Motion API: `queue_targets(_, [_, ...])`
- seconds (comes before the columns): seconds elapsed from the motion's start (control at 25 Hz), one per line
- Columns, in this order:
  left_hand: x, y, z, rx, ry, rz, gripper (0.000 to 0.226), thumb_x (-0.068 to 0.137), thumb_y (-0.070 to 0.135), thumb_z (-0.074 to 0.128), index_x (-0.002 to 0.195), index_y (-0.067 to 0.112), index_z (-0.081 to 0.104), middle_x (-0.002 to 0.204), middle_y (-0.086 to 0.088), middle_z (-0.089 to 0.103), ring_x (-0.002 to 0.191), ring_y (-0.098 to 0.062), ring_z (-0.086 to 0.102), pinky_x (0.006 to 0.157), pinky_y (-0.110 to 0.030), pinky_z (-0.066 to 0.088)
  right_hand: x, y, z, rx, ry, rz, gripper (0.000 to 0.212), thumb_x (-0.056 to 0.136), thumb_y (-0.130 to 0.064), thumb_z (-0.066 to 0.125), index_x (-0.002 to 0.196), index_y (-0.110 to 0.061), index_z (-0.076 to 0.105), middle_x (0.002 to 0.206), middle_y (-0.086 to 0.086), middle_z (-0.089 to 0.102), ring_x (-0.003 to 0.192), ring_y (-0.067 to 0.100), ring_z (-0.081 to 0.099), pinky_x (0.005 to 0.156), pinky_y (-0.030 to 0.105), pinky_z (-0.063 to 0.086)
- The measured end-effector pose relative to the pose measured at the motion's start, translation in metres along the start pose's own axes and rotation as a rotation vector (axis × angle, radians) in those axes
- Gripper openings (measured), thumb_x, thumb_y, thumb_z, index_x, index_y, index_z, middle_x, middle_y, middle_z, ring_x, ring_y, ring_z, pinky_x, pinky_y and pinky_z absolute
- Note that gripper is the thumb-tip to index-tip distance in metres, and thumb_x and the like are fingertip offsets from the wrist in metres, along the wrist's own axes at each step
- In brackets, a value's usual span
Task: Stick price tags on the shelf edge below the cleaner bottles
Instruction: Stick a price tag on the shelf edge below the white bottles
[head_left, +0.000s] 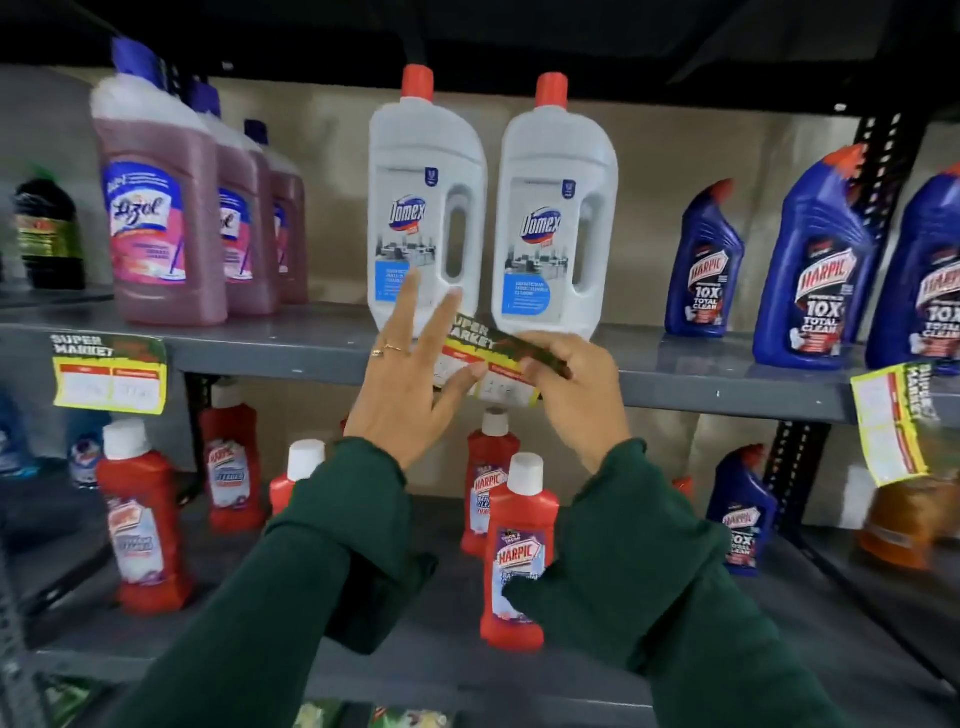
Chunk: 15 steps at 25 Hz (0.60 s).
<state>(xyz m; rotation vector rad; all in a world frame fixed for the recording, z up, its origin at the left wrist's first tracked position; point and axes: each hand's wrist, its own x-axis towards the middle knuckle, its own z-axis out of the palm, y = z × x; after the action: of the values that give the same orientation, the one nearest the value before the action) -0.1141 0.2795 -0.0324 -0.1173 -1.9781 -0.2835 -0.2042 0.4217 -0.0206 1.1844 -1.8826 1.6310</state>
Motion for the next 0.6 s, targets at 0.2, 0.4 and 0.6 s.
queue_targets(0.2, [-0.004, -0.008, -0.001, -0.021, -0.043, 0.045, 0.022, 0.087, 0.020, 0.046, 0.085, 0.005, 0.061, 0.122, -0.019, 0.056, 0.118, -0.027, 0.040, 0.097, -0.061, 0.032, -0.012, 0.007, -0.006, -0.339, -0.033, -0.275, 0.015, 0.084, -0.013, 0.060, 0.094, -0.021, 0.069, 0.086, -0.003, 0.063, 0.084, -0.009, 0.040, 0.100, 0.059, 0.025])
queue_targets(0.4, [-0.010, -0.016, 0.003, 0.001, -0.071, -0.018, 0.018, 0.087, 0.021, 0.055, 0.079, 0.007, 0.061, 0.110, -0.012, 0.062, 0.107, -0.022, 0.046, 0.096, -0.036, 0.030, -0.017, 0.014, 0.000, -0.409, 0.096, -0.371, 0.035, 0.080, -0.039, 0.048, 0.079, -0.012, 0.071, 0.089, 0.008, 0.059, 0.092, 0.014, 0.040, 0.085, 0.053, 0.044])
queue_targets(0.6, [-0.009, -0.017, -0.003, 0.024, -0.104, -0.041, 0.003, 0.083, 0.010, 0.063, 0.080, 0.010, 0.064, 0.114, -0.006, 0.062, 0.107, -0.020, 0.045, 0.094, -0.038, 0.034, -0.018, 0.023, 0.003, -0.320, 0.143, -0.311, 0.022, 0.079, -0.025, 0.061, 0.075, -0.005, 0.069, 0.095, 0.013, 0.054, 0.095, 0.023, 0.048, 0.082, 0.045, 0.049])
